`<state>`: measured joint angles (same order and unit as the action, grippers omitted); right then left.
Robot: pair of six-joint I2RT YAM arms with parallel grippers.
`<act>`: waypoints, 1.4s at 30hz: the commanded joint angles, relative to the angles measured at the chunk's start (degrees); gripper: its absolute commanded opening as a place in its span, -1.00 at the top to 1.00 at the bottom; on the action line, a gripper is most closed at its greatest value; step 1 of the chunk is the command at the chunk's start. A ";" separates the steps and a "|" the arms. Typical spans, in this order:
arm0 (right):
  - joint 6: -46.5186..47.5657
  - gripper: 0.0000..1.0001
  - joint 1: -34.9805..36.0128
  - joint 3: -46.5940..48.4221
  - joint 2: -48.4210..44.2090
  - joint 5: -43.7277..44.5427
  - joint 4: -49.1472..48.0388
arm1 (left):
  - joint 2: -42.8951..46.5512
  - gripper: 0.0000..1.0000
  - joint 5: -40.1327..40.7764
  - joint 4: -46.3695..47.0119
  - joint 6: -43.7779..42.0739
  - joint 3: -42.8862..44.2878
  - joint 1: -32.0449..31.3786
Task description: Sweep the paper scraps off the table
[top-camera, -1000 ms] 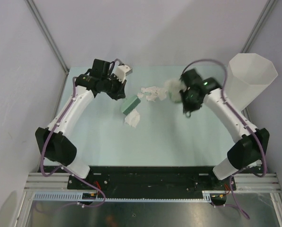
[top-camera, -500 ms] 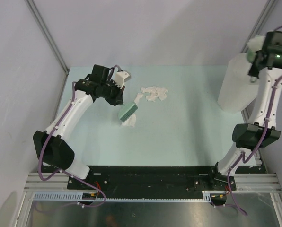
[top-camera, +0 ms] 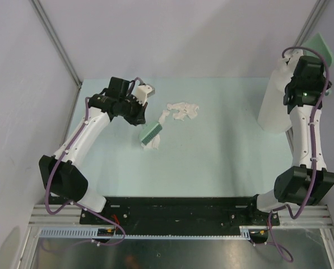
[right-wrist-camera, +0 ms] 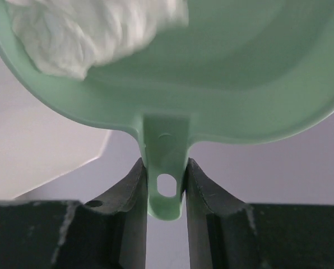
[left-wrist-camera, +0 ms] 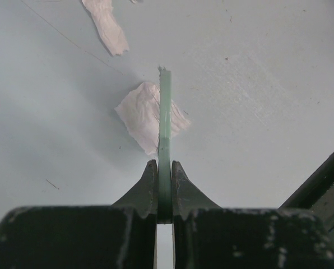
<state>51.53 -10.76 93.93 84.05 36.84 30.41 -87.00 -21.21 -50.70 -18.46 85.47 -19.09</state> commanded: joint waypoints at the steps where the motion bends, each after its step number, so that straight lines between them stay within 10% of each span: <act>1: 28.34 1.00 -1.80 -5.59 -2.58 7.11 -25.83 | 1.83 1.00 -0.94 0.86 1.06 1.89 0.20; 14: 34.88 1.00 -1.47 -10.79 -5.74 4.73 -43.43 | 2.71 1.00 -0.32 0.86 0.35 1.89 0.20; 27: -34.00 1.00 33.95 -10.77 -19.11 -16.35 0.68 | 4.12 1.00 -1.64 0.86 0.70 5.14 0.98; 42: -50.82 1.00 54.53 -16.15 8.49 -41.40 24.05 | -0.27 1.00 11.98 2.00 1.41 2.77 7.84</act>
<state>5.15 42.15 76.69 90.45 4.95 44.34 -85.97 -12.58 -50.13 -17.78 90.00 -12.08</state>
